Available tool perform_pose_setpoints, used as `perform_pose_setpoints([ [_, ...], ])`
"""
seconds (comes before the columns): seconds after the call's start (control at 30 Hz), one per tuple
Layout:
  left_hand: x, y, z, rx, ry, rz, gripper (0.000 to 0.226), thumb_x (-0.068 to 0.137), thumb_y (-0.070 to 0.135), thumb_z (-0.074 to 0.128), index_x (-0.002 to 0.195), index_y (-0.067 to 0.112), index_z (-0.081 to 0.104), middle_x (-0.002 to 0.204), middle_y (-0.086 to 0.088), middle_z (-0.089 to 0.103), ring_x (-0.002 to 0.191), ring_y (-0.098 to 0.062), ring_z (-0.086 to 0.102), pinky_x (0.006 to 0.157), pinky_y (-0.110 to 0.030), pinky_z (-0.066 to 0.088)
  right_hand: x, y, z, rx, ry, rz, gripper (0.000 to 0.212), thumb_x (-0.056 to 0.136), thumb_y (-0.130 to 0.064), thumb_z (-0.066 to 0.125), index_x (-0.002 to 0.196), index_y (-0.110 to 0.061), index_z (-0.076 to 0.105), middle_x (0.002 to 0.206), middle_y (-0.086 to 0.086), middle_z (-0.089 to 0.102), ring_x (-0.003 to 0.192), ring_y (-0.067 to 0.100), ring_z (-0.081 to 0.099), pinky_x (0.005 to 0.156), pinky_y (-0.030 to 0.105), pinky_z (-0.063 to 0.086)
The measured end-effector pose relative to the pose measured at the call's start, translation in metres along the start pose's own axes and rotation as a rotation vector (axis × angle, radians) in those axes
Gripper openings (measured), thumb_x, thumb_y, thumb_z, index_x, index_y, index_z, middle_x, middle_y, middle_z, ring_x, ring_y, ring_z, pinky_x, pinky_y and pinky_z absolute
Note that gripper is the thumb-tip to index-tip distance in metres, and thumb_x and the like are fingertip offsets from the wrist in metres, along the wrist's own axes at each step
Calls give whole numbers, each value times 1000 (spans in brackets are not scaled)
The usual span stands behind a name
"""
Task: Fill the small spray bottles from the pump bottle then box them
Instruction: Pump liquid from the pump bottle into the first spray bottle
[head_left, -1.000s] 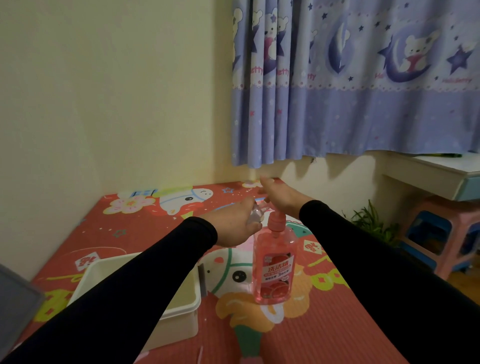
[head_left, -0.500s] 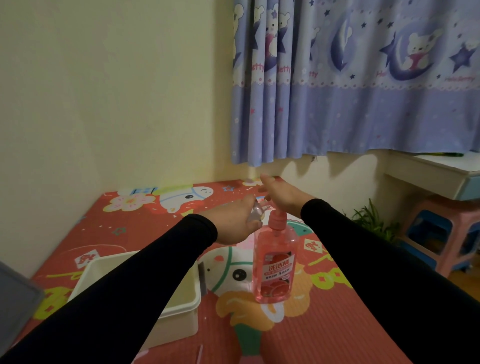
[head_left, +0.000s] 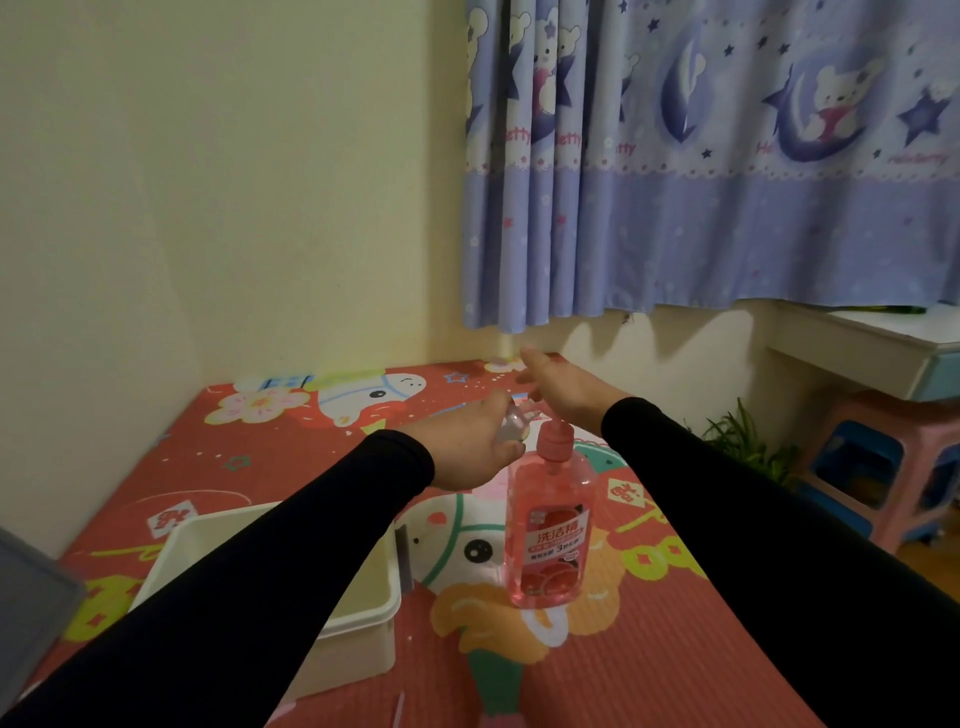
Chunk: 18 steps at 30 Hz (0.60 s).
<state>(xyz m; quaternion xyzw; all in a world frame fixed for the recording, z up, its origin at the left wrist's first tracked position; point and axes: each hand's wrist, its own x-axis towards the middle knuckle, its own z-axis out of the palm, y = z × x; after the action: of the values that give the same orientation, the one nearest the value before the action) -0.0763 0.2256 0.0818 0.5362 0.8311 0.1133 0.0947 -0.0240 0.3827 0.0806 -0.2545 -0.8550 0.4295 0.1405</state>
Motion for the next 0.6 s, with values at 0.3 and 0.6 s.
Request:
perform_pose_setpoints([
  [0.3,-2,1,5,16,-26,-4,48,100,41,42,139,16,28,131,-7,53,99,-24,56,82,-37,44,0,9,4,-8,-21,24,66,98,-57,24,135,-9,51,141,14,52,130,33,48,112,48,34],
  [0.6,-3,0,6,8,-14,4,45,100,41,41,137,17,28,126,-7,54,92,-23,55,73,-33,39,-4,6,5,-59,-4,-22,63,101,-52,18,138,-10,47,144,12,50,130,30,48,114,46,31],
])
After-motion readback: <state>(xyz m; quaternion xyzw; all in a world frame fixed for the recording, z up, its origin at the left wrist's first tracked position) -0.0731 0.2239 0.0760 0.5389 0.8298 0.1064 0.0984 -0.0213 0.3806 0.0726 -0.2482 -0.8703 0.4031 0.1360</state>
